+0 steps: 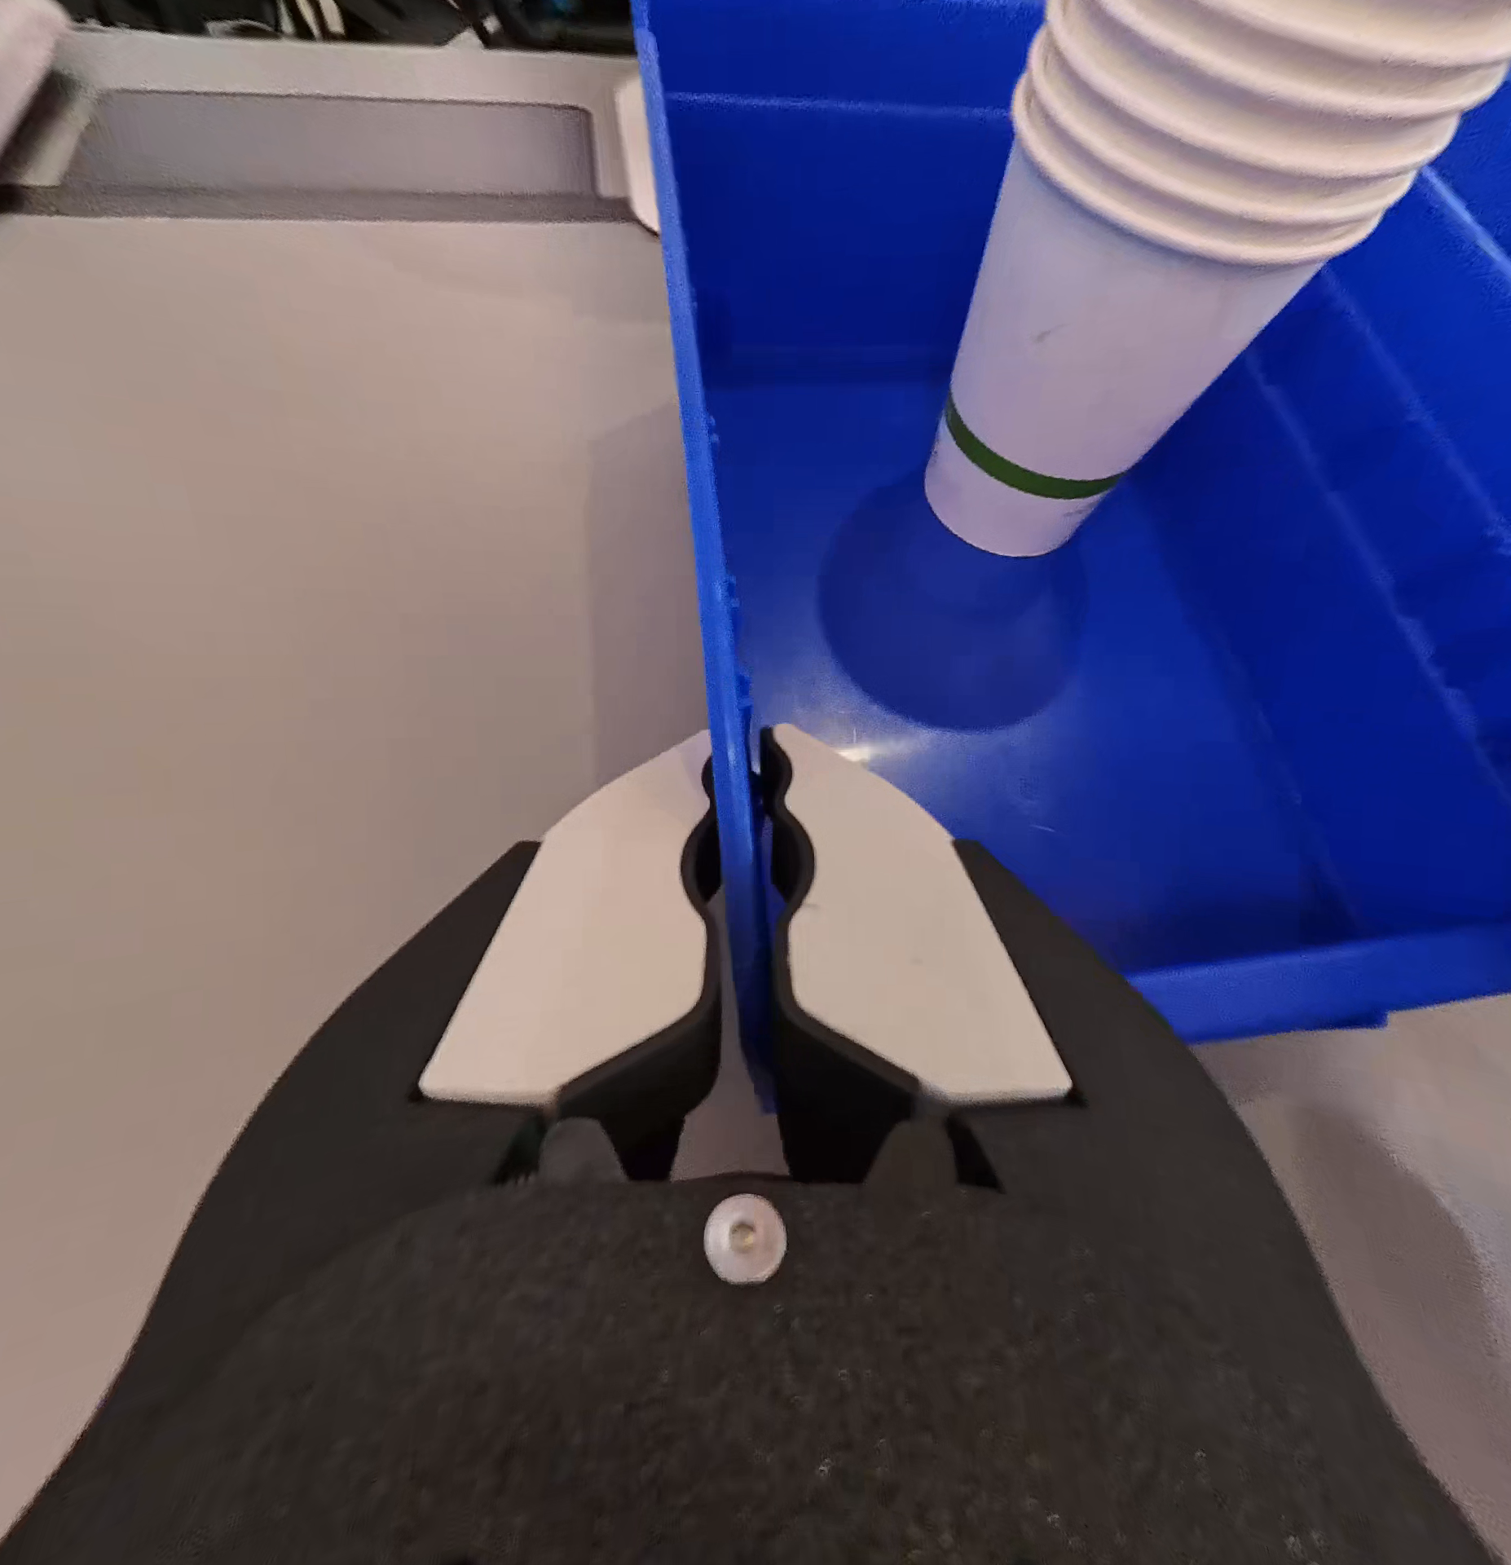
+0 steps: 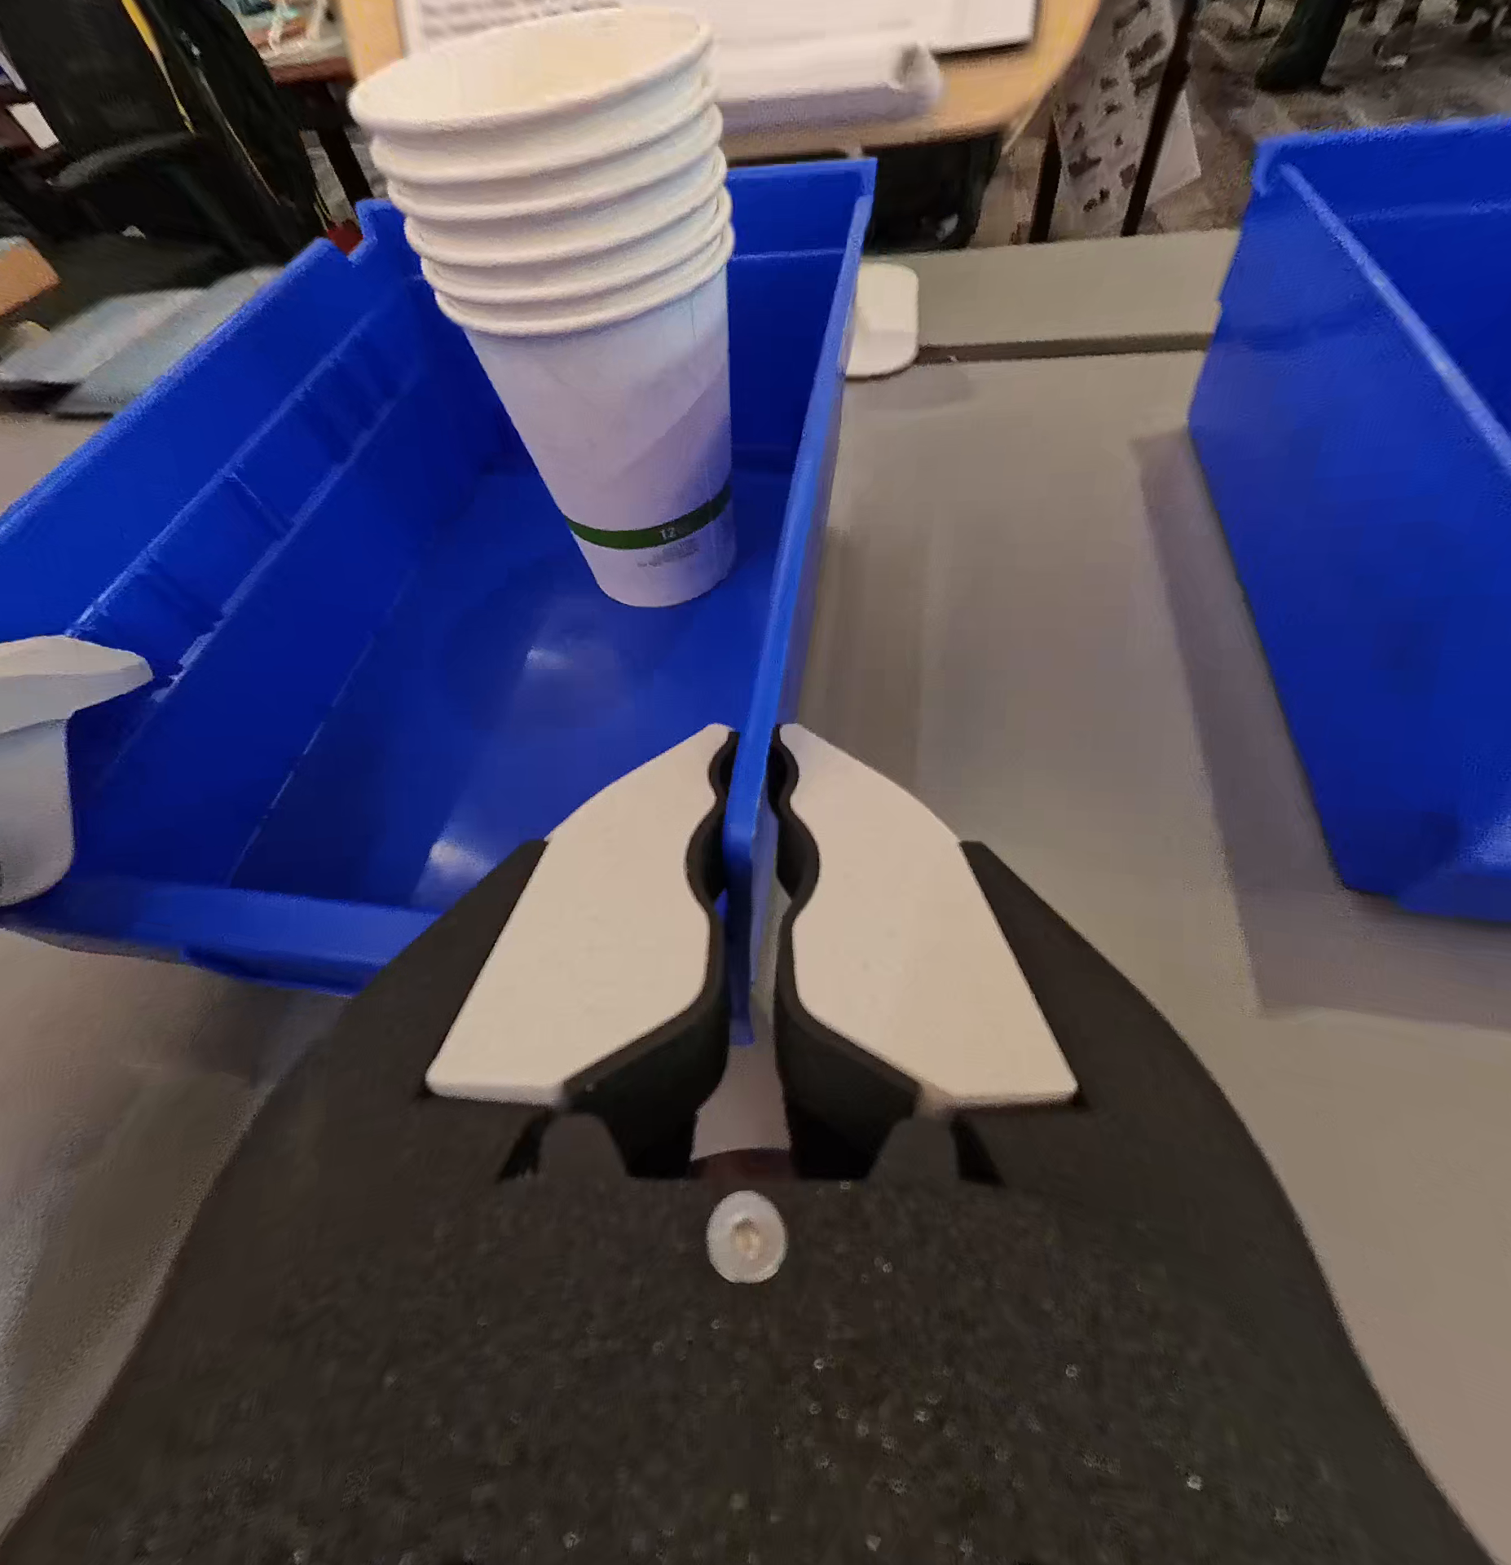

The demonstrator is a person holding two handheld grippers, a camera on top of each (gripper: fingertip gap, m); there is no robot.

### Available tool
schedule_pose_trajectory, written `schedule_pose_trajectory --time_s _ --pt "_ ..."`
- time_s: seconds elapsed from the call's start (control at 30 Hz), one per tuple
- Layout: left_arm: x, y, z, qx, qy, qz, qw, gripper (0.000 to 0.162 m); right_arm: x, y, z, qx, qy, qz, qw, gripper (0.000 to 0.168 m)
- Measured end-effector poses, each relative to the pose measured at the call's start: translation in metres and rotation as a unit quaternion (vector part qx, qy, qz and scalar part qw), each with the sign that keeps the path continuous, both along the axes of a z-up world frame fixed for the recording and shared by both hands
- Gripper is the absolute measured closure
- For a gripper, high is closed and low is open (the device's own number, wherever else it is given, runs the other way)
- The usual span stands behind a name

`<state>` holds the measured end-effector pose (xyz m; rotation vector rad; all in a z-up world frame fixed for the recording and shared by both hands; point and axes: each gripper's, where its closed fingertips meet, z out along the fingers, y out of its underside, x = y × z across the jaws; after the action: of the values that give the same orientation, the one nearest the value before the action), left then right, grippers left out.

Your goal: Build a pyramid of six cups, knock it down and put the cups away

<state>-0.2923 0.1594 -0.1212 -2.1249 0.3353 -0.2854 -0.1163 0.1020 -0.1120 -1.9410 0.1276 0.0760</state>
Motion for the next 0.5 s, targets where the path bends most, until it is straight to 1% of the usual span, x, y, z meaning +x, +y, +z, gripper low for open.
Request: schedule_pose_trajectory --time_s 0.13,0.3,0.4,0.5 --pt "-0.060 0.017 0.019 0.013 -0.013 0.040 0.999 0.158 -0.061 0.022 0.022 0.015 0.002 0.006 1.000 0.163" --pt "-0.168 0.039 0.038 0.040 -0.019 0.073 0.996 0.158 -0.167 0.051 0.036 0.032 -0.017 0.043 0.998 0.163" --pt "-0.224 0.047 0.038 0.043 -0.021 0.089 0.995 0.158 -0.221 0.061 0.033 0.034 -0.015 0.052 0.998 0.163" --pt "-0.262 0.053 0.023 0.036 -0.028 0.103 0.994 0.158 -0.256 0.072 0.021 0.021 -0.023 0.054 0.998 0.164"
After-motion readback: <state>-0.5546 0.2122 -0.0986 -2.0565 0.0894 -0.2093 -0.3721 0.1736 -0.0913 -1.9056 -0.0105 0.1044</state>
